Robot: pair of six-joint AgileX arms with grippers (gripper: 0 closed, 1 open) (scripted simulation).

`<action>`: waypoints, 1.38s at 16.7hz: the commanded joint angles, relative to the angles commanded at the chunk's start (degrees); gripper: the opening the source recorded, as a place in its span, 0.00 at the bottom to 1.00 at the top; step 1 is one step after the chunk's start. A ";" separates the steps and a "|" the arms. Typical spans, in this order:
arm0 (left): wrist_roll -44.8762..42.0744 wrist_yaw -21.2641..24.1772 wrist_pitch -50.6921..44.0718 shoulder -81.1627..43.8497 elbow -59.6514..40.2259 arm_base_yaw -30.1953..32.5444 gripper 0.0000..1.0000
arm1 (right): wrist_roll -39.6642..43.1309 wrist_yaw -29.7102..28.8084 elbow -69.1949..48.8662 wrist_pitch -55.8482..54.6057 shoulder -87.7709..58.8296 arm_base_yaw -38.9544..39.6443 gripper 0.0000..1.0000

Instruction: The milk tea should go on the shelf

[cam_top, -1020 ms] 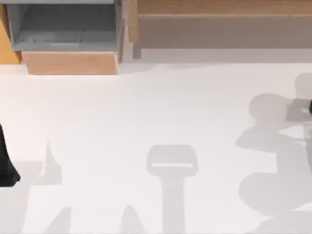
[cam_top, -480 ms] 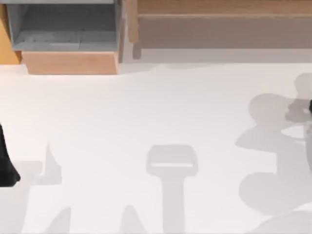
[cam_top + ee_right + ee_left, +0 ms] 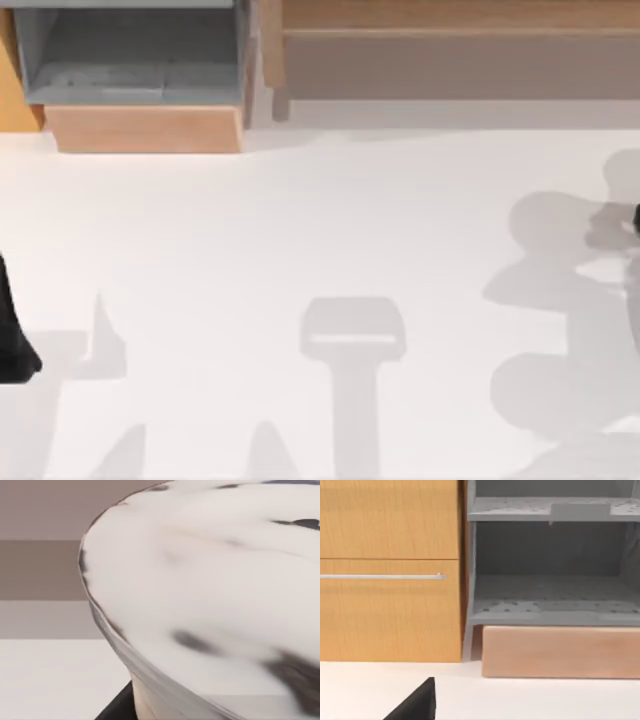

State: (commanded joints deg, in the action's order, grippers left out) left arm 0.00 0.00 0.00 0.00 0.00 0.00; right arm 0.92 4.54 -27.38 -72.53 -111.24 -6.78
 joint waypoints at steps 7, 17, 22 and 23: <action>0.00 0.00 0.00 0.00 0.00 0.00 1.00 | -0.10 0.04 -0.06 2.98 2.81 -0.07 0.00; 0.00 0.00 0.00 0.00 0.00 0.00 1.00 | 0.14 1.15 -5.11 5.86 7.28 -1.53 0.00; 0.00 0.00 0.00 0.00 0.00 0.00 1.00 | 0.61 3.38 -14.41 17.18 12.16 -4.27 0.00; 0.00 0.00 0.00 0.00 0.00 0.00 1.00 | 0.69 3.81 -16.68 19.91 13.01 -4.82 0.00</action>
State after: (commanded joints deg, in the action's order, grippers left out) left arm 0.00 0.00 0.00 0.00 0.00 0.00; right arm 1.61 8.35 -44.06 -52.62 -98.22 -11.61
